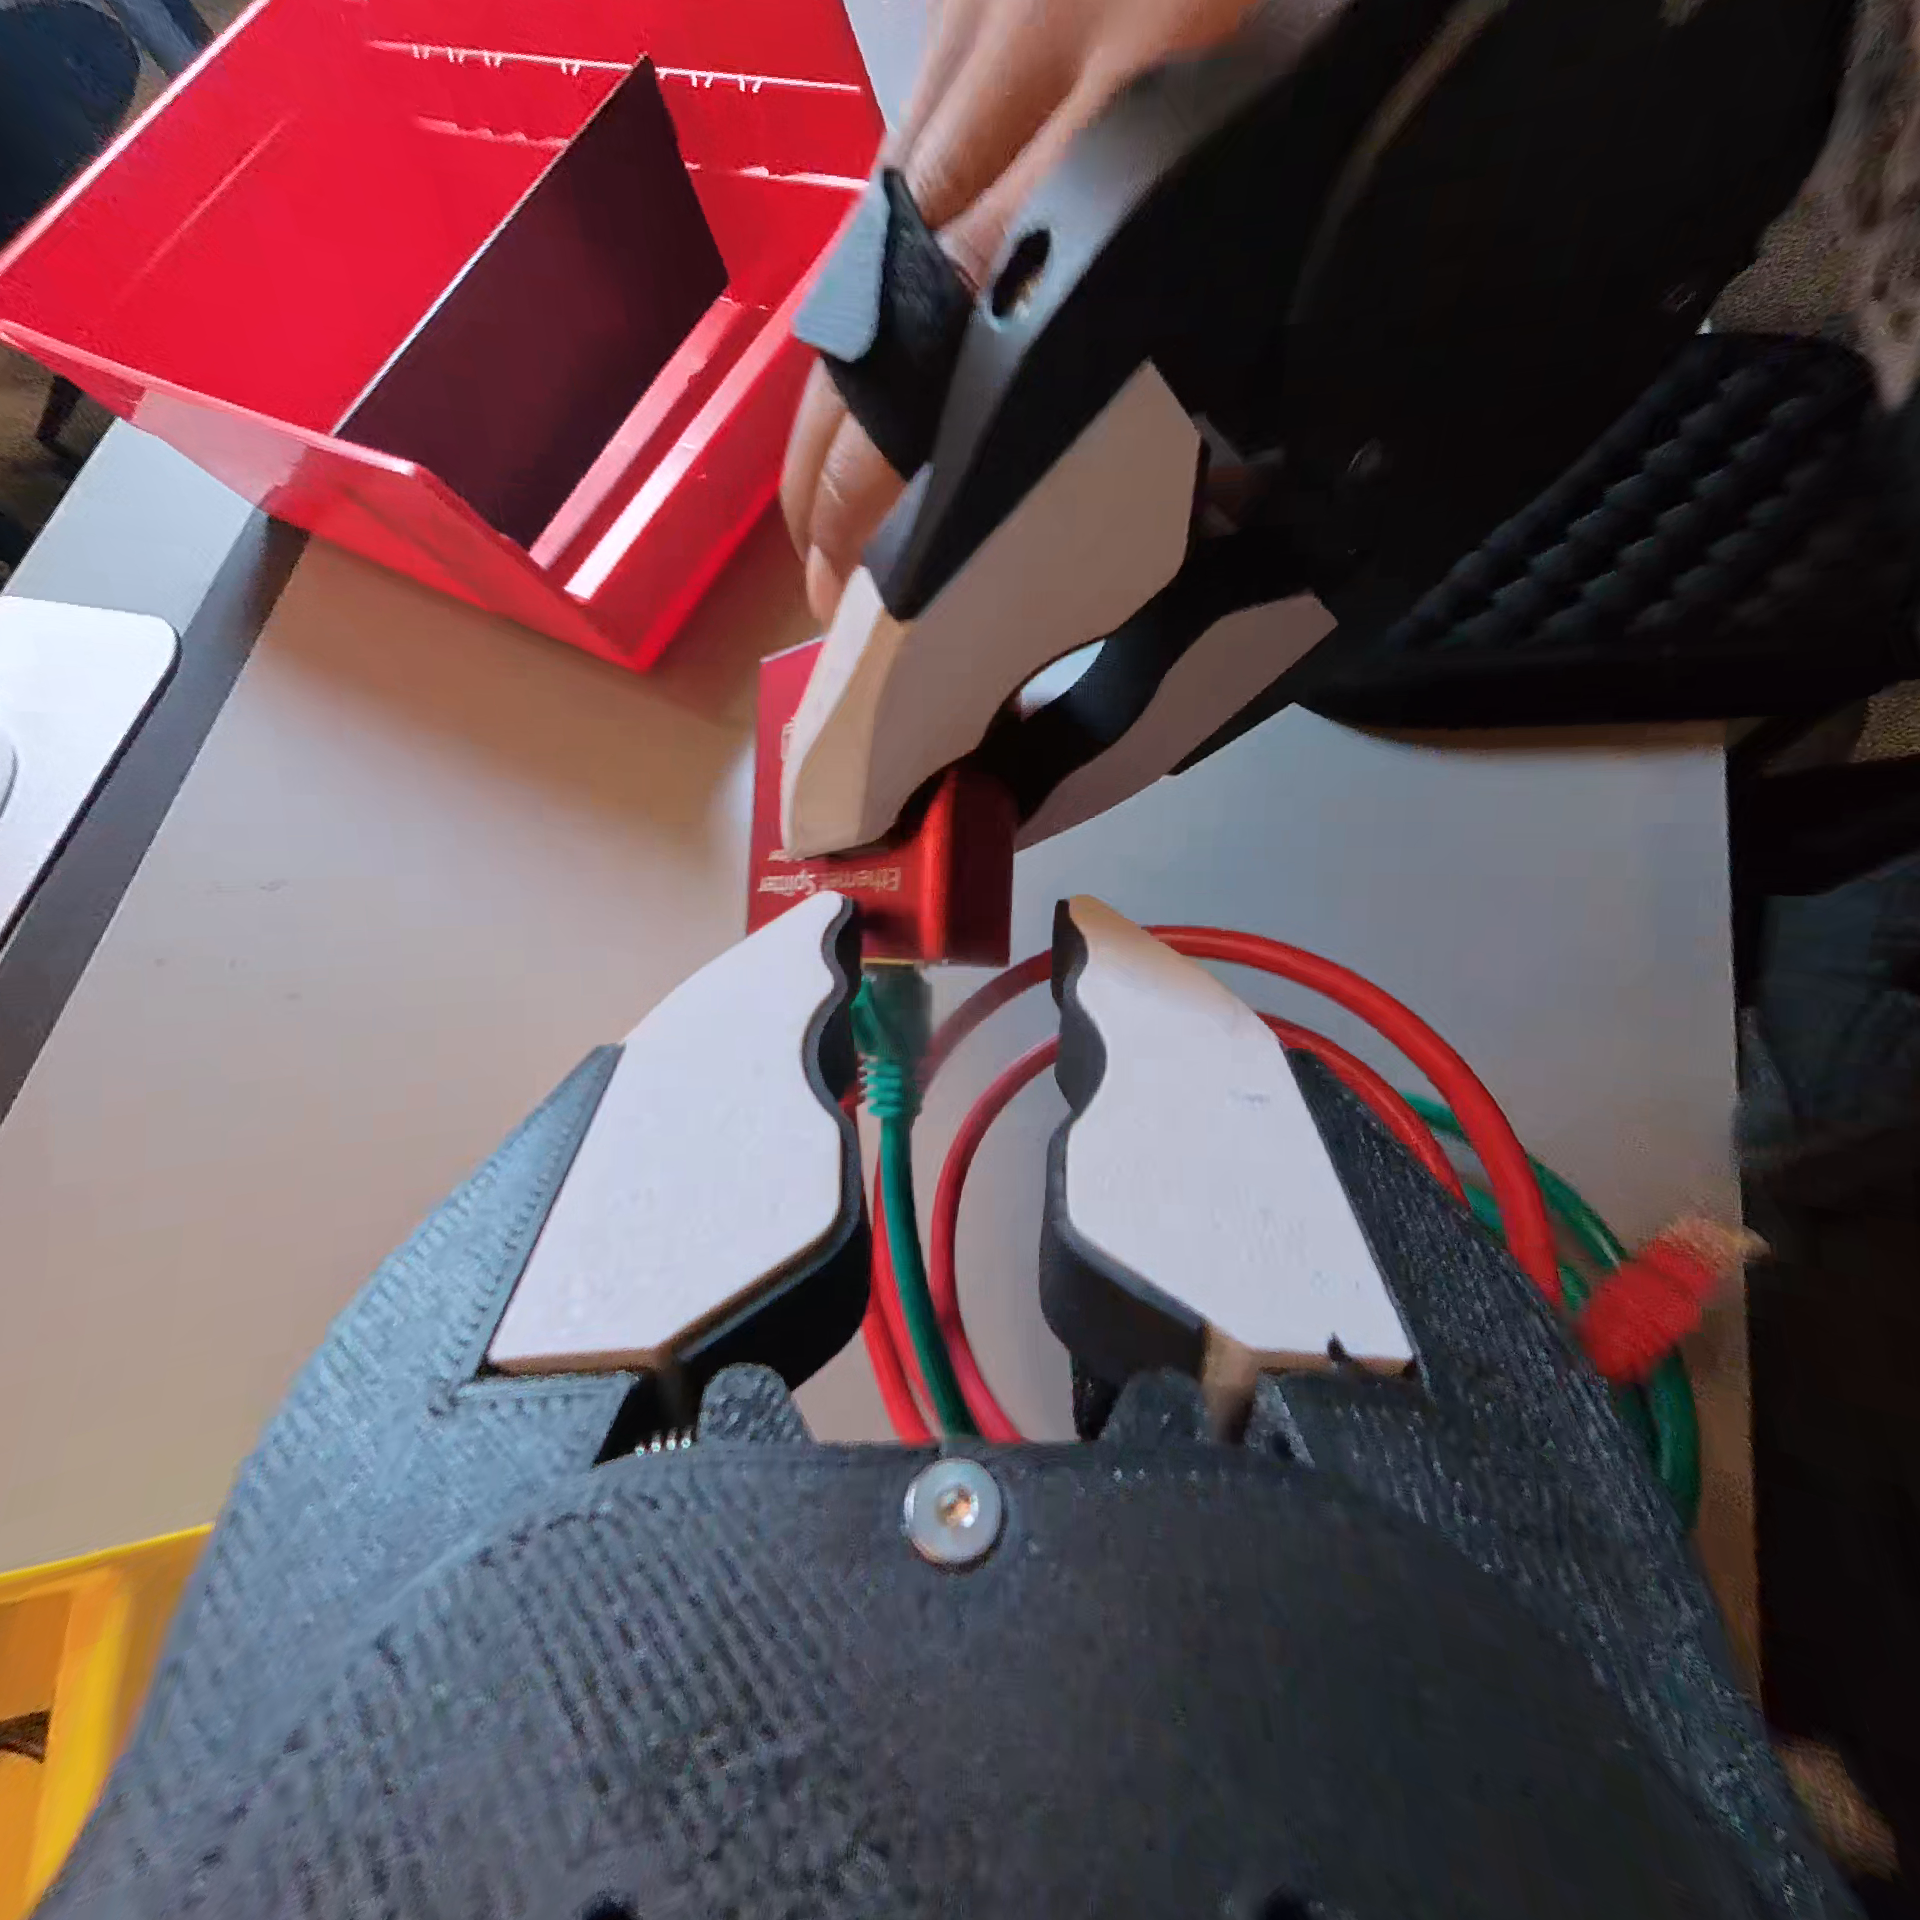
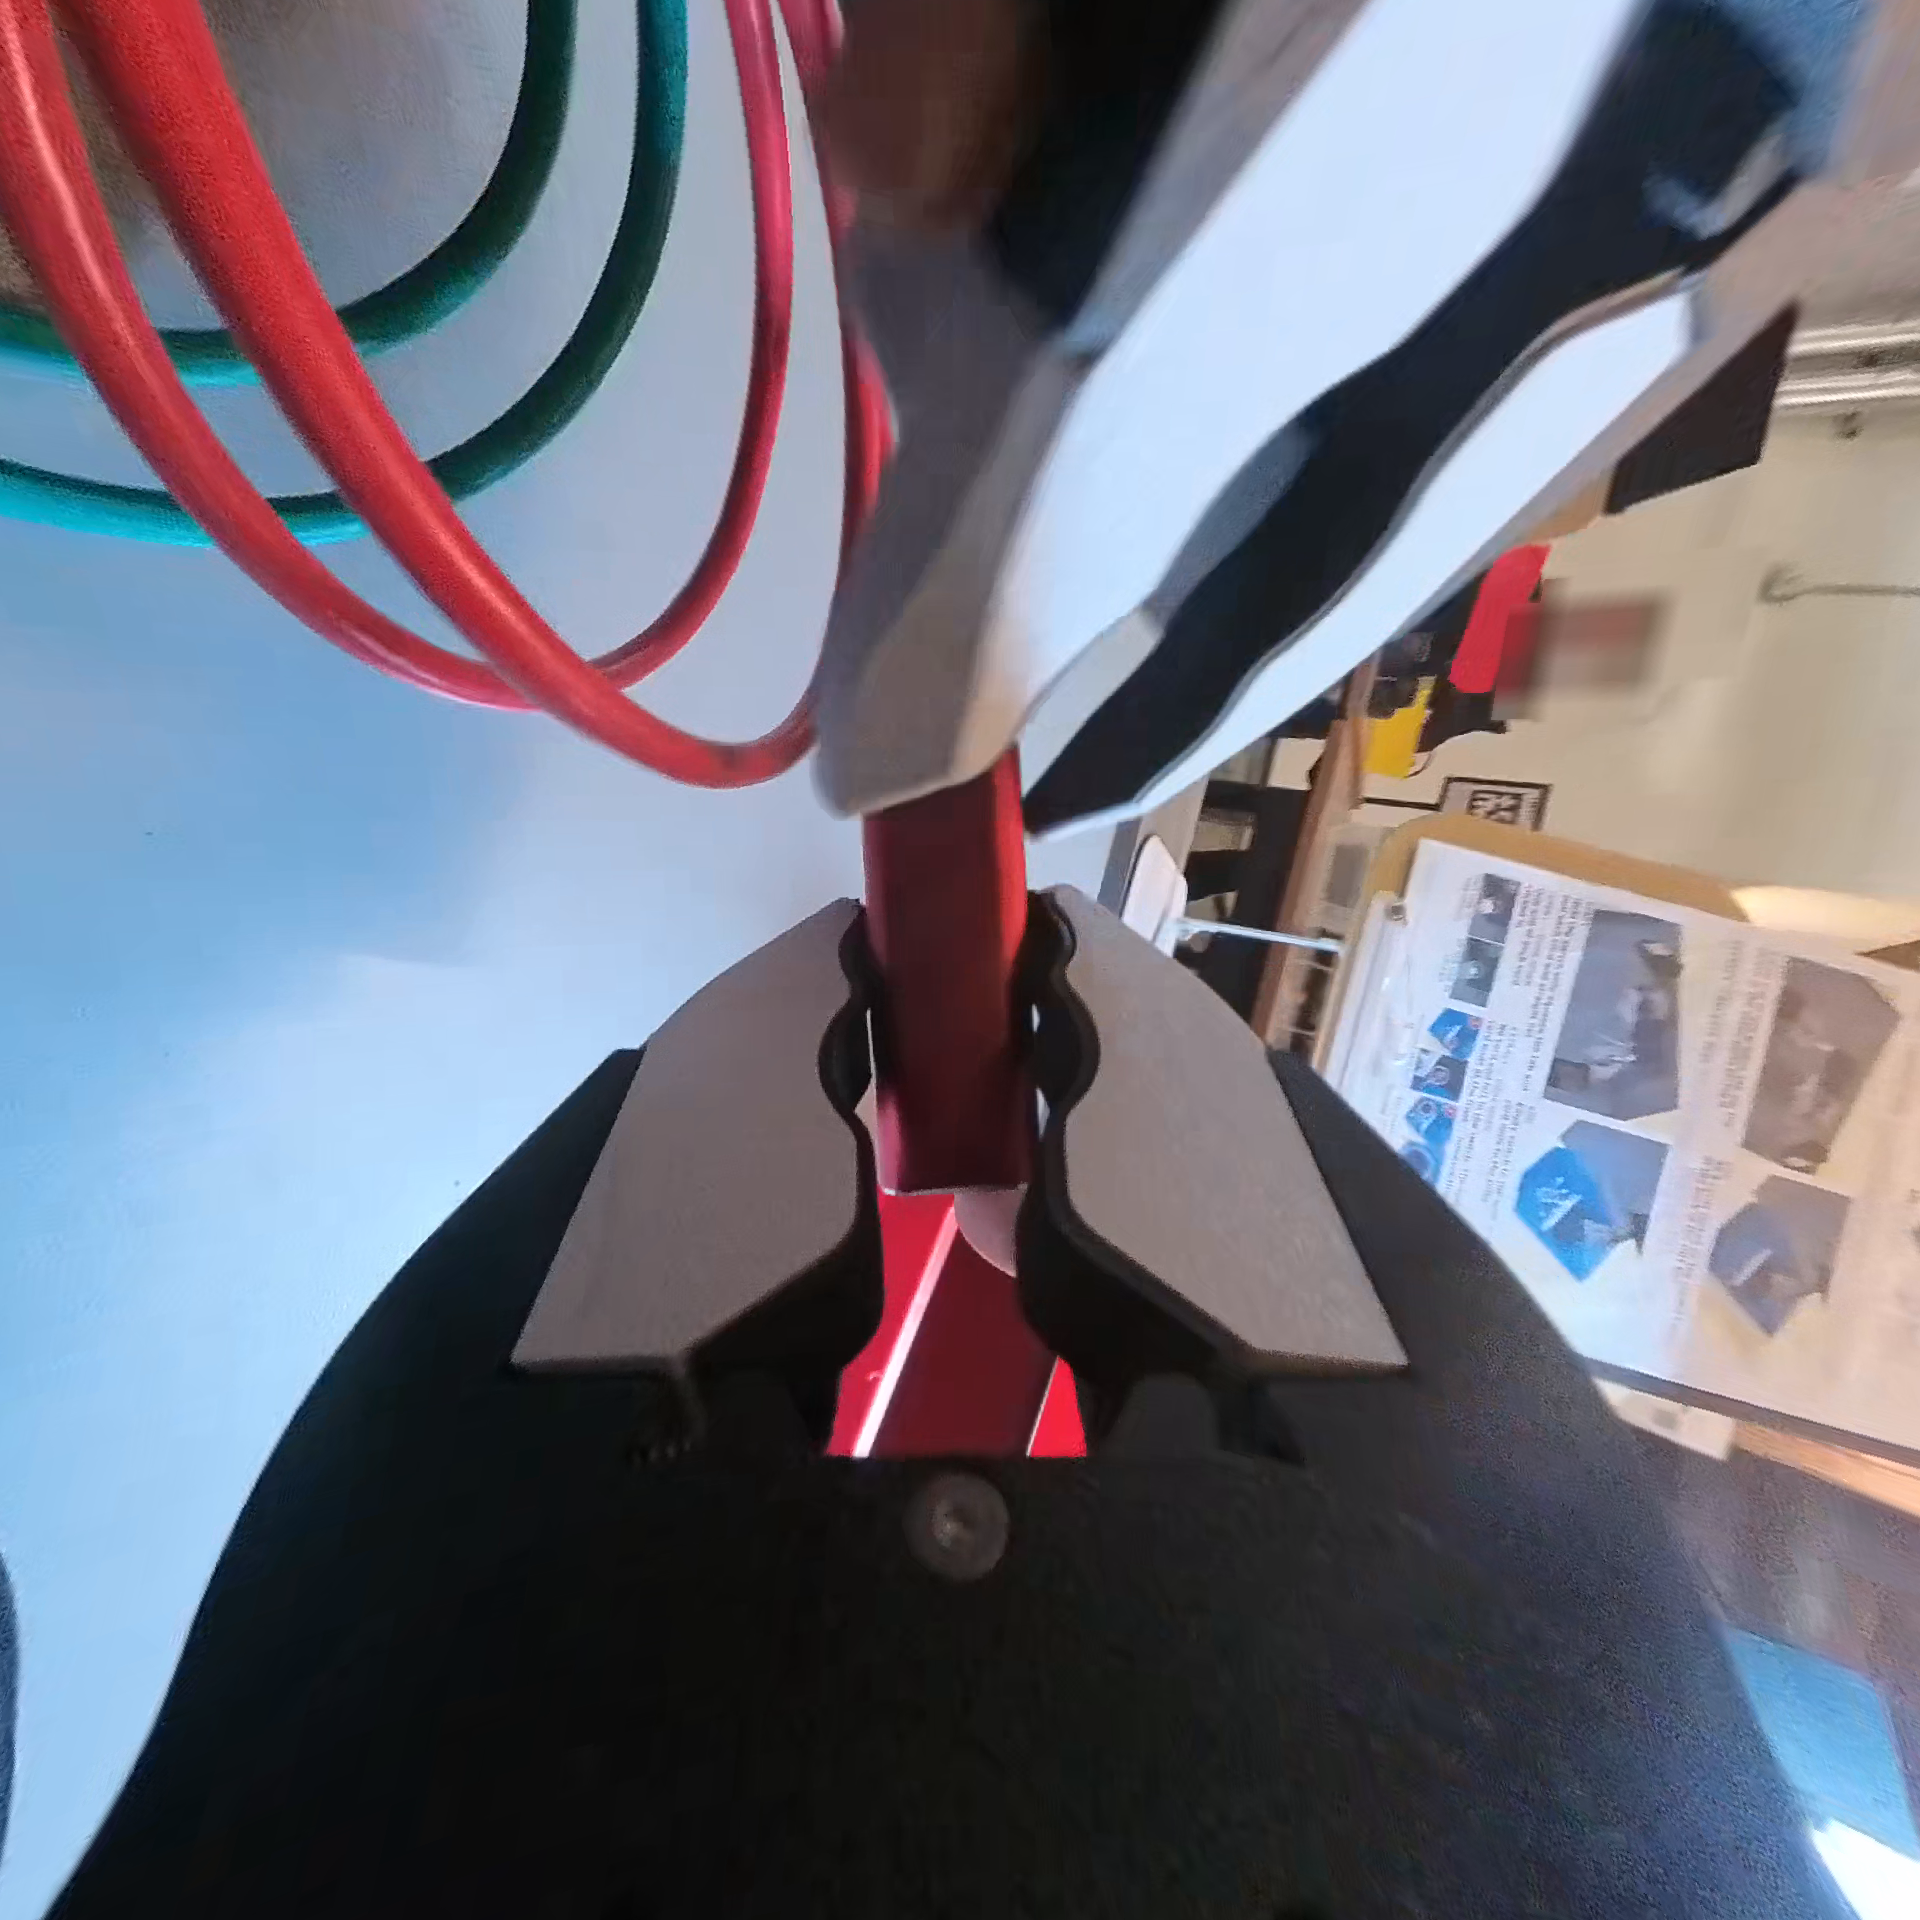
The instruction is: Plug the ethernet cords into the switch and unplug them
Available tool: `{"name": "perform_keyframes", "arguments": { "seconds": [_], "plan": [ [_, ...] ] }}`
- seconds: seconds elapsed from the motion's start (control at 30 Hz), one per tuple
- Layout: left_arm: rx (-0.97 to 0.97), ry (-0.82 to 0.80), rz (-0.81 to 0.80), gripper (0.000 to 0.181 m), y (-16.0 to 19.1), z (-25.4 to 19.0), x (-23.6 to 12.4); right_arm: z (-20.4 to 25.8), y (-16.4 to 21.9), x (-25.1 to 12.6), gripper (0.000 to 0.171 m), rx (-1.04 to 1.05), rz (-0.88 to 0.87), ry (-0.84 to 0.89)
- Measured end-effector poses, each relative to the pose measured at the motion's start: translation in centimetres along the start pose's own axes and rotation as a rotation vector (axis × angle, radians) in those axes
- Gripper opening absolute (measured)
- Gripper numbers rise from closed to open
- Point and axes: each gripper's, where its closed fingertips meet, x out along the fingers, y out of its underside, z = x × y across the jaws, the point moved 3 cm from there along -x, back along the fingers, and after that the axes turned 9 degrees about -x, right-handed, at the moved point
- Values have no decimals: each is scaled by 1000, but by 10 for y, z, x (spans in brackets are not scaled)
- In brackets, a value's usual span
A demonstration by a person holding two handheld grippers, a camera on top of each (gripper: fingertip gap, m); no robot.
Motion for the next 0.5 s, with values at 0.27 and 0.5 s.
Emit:
{"name": "perform_keyframes", "arguments": {
  "seconds": [0.27, 0.5],
  "plan": [
    [305, -300, 56, 32, -1, 20, 13, -24, -3, -12, 27, 128, -45, -124],
    [213, -172, -216, 27, -14, 36, -14, -66, 15, -40, 40, 431, -199, 52]
  ]
}}
